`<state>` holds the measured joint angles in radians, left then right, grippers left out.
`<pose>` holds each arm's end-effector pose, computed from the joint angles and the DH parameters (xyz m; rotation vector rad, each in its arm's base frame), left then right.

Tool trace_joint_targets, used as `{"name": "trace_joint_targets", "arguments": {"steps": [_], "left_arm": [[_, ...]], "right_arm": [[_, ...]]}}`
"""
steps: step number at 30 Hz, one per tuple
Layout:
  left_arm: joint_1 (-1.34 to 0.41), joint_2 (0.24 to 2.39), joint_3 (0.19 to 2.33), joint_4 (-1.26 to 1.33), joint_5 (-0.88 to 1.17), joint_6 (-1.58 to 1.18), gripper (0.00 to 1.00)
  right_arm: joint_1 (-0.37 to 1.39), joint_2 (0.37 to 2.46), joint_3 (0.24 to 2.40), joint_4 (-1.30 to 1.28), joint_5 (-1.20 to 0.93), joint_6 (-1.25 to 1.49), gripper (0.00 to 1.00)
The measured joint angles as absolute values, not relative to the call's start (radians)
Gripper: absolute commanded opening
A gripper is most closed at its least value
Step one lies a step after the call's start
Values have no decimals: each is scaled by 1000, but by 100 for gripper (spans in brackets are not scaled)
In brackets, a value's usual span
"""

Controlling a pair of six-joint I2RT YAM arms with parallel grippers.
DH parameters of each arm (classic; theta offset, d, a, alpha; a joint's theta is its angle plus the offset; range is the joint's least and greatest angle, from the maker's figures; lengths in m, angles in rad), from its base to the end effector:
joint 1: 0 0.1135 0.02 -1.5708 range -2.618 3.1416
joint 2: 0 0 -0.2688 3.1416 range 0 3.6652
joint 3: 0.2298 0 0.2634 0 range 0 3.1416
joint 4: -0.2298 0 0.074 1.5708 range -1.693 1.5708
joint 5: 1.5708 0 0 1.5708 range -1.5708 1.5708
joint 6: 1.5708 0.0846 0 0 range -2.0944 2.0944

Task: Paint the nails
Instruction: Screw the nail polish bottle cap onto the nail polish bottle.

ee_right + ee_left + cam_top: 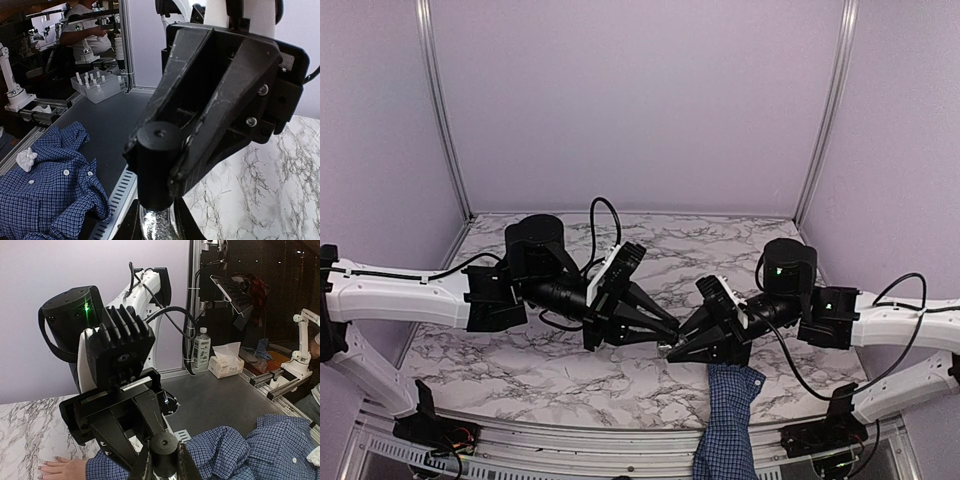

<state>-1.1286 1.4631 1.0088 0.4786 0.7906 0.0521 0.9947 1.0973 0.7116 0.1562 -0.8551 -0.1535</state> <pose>0.1088 -0.3704 0.3253 1.4670 0.9537 -1.4215 0.1010 0.2727 0.2824 -1.5385 1.1692 1.3446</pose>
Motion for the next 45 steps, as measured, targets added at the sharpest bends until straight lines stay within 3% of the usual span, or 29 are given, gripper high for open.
{"name": "trace_joint_targets", "arguments": {"steps": [8, 13, 18, 34, 45], "left_arm": [[-1122, 1460, 1011, 474, 797, 70, 15], [-1114, 1433, 986, 450, 717, 76, 33], [-1107, 1399, 955, 421, 566, 64, 43], [-1110, 1330, 860, 501, -5, -107, 46], [-1129, 1415, 937, 567, -115, -151, 45]], "right_arm": [[995, 1104, 721, 144, -869, -178, 0], [995, 1103, 722, 186, -813, -181, 0], [995, 1100, 723, 221, -683, -175, 0], [1021, 1159, 694, 366, -20, -56, 0], [1051, 1237, 695, 378, 170, -3, 0]]}}
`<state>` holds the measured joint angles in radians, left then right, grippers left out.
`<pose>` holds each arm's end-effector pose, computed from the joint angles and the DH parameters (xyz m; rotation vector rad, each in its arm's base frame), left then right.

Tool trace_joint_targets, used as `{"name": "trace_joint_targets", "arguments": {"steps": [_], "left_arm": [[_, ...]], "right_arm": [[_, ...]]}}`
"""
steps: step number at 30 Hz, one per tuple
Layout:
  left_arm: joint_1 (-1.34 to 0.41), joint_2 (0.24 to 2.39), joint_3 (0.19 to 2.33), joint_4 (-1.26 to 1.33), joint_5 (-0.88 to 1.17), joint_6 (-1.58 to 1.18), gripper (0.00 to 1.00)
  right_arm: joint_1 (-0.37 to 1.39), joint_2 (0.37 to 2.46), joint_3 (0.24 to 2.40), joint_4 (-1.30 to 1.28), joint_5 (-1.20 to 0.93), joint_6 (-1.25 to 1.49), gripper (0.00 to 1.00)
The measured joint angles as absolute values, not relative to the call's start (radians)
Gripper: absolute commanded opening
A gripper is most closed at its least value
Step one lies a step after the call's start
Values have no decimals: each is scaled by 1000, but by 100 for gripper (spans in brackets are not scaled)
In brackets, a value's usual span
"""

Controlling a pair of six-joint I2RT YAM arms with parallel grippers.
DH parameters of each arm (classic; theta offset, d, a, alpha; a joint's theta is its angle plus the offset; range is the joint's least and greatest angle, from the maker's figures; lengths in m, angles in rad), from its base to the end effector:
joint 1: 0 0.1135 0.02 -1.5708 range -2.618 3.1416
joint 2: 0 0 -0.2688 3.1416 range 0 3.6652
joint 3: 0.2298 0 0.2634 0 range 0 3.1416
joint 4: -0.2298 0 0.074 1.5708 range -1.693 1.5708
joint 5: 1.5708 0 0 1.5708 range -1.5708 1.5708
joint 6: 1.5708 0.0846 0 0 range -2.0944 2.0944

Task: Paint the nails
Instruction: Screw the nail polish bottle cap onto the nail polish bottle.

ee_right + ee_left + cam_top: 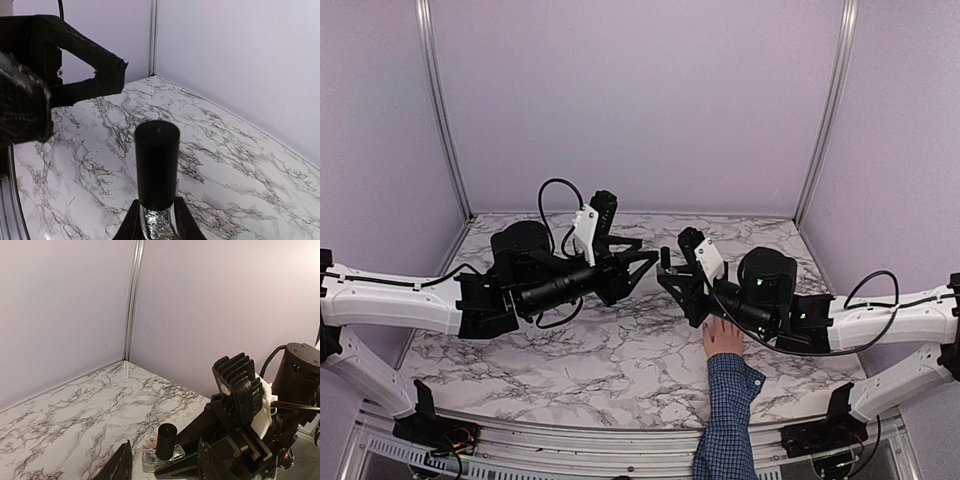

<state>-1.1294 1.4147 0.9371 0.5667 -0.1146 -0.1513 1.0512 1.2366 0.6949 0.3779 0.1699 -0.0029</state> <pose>0.1758 -0.3494 0.3285 0.6437 1.4169 -0.9432 0.1801 0.2861 0.2609 -0.7791 1.5927 0.6204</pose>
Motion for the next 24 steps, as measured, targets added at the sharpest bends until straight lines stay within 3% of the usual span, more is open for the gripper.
{"name": "trace_joint_targets", "arguments": {"steps": [9, 20, 24], "left_arm": [[-1138, 1522, 994, 579, -160, -161, 41], [-1144, 1546, 1003, 580, -170, -122, 13], [-1144, 1546, 1006, 582, -163, -107, 8]], "right_arm": [[1065, 1244, 701, 384, 194, 8, 0], [1065, 1246, 719, 379, 193, 6, 0], [1065, 1246, 725, 376, 190, 2, 0]]}}
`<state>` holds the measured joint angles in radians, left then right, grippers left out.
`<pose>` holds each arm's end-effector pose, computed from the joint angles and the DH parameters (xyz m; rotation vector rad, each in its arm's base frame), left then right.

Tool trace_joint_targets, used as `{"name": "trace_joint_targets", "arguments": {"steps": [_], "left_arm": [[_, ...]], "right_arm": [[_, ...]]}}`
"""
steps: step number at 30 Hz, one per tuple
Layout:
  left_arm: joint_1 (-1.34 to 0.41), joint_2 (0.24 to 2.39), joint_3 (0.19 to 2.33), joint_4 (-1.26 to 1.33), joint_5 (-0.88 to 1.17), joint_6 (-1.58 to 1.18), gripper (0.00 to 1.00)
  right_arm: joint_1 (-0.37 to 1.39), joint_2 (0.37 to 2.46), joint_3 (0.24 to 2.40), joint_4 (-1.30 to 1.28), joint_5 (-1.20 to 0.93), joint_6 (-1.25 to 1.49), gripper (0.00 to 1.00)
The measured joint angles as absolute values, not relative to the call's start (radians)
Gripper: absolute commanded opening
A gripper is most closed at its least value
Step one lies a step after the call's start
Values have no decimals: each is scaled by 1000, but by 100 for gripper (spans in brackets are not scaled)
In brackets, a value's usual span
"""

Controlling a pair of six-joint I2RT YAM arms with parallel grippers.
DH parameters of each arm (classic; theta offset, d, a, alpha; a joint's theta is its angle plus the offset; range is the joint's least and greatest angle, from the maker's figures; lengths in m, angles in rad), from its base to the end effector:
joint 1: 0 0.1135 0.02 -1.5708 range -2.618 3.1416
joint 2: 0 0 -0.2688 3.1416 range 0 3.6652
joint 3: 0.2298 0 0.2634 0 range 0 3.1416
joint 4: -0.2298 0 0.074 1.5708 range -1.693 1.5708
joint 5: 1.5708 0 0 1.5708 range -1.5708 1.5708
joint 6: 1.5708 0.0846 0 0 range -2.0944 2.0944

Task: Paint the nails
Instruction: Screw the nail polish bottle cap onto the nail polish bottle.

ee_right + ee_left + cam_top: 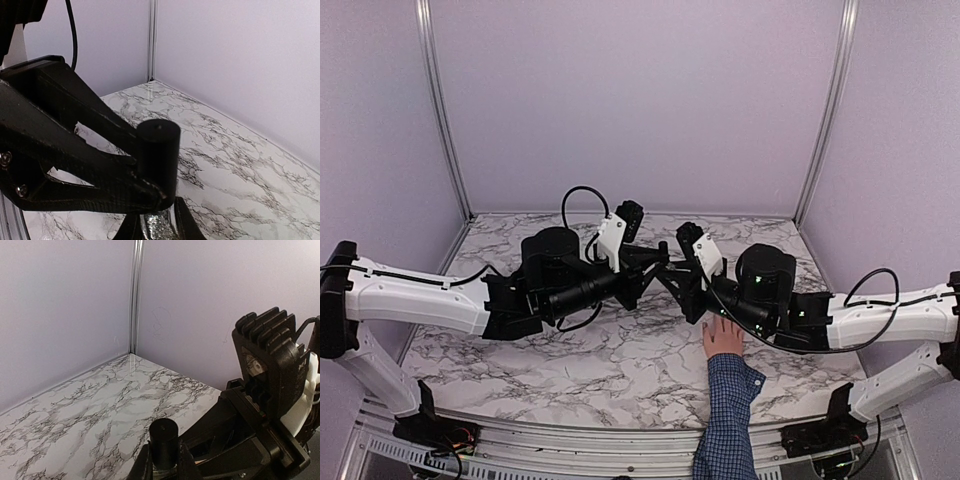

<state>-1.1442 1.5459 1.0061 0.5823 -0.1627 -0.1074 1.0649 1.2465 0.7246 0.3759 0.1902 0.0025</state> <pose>0.1869 -0.3781 0.3086 0.6696 1.4465 -0.8658 0.1797 0.2914 0.2696 -0.7617 1.5808 0.6248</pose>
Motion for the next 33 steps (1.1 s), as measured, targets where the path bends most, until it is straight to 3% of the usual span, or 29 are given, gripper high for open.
{"name": "trace_joint_targets", "arguments": {"steps": [11, 27, 33], "left_arm": [[-1129, 1536, 1006, 577, -71, -68, 0], [-1092, 1417, 966, 511, 351, 68, 2], [-1092, 1398, 966, 490, 467, 80, 13]], "right_arm": [[1053, 1224, 736, 336, 130, -54, 0], [1026, 1116, 757, 207, -295, -124, 0], [1026, 1093, 757, 180, -423, -136, 0]]}}
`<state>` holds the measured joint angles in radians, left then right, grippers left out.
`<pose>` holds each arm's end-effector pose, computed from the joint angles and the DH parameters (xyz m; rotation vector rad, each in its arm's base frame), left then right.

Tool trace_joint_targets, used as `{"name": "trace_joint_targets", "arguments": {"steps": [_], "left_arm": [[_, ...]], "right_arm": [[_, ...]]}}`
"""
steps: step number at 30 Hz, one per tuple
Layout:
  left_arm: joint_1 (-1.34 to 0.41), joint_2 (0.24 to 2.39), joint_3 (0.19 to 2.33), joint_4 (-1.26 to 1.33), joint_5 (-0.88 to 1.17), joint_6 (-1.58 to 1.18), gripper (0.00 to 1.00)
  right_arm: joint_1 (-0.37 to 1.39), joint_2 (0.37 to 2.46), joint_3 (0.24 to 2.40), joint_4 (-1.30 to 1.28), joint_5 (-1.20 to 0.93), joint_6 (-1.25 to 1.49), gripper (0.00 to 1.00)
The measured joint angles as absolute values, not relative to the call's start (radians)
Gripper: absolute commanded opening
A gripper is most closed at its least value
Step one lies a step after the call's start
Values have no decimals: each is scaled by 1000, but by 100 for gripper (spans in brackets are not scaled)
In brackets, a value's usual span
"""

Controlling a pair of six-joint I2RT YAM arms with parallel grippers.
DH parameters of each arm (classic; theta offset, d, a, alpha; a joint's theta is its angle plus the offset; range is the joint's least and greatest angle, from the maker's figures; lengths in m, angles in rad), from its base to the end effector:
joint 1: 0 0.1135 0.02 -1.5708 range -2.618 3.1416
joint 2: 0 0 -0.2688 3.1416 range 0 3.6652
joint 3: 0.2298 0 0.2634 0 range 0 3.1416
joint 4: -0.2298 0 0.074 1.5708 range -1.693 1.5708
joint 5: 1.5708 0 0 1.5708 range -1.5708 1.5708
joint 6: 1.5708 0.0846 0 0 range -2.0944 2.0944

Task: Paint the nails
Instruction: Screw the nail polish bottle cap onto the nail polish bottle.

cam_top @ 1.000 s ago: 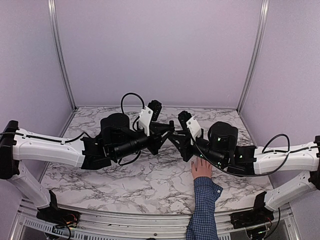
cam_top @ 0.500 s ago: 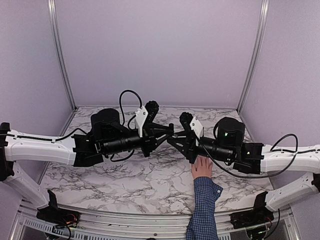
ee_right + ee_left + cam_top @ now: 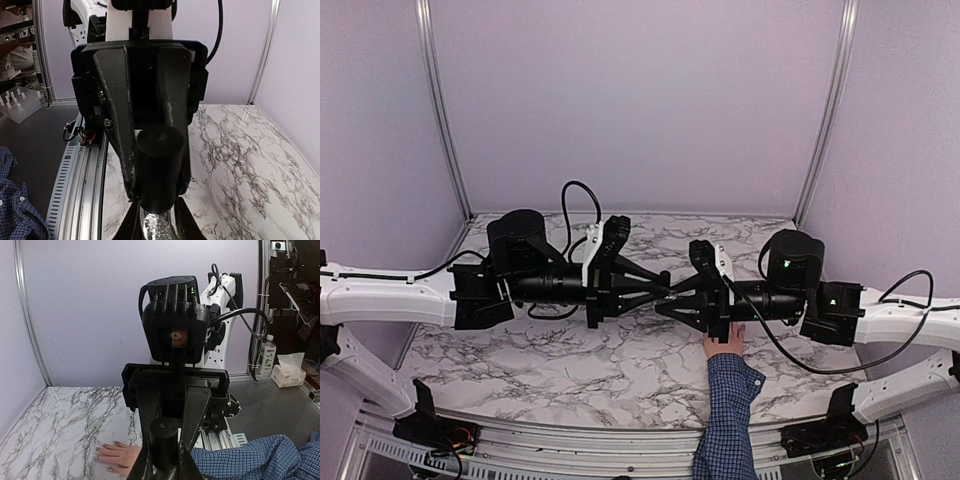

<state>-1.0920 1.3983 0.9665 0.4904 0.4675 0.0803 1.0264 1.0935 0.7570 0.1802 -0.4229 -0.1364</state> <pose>0.1418 -0.3559 0.3342 1.2102 1.0991 -1.1446 0.1297 0.2812 0.3007 -1.2601 1.3183 1.0075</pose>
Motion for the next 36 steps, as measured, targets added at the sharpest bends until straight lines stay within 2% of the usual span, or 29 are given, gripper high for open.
{"name": "trace_joint_targets", "arguments": {"steps": [4, 8, 11, 27, 31, 36], "left_arm": [[-1097, 1386, 966, 480, 473, 75, 29], [-1111, 1386, 965, 465, 430, 63, 40], [-1111, 1368, 962, 455, 371, 53, 42], [-1114, 1359, 960, 437, 93, -11, 43], [-1114, 1373, 960, 448, 60, -35, 37], [-1114, 1402, 960, 454, 54, -55, 20]], "right_arm": [[1027, 1093, 757, 190, -452, -138, 0], [1040, 1103, 757, 223, -465, -139, 0], [1038, 1109, 757, 243, -443, -129, 0], [1025, 1187, 757, 279, -181, -48, 0], [1023, 1198, 757, 288, -157, -33, 0], [1023, 1206, 757, 291, -146, -26, 0]]}}
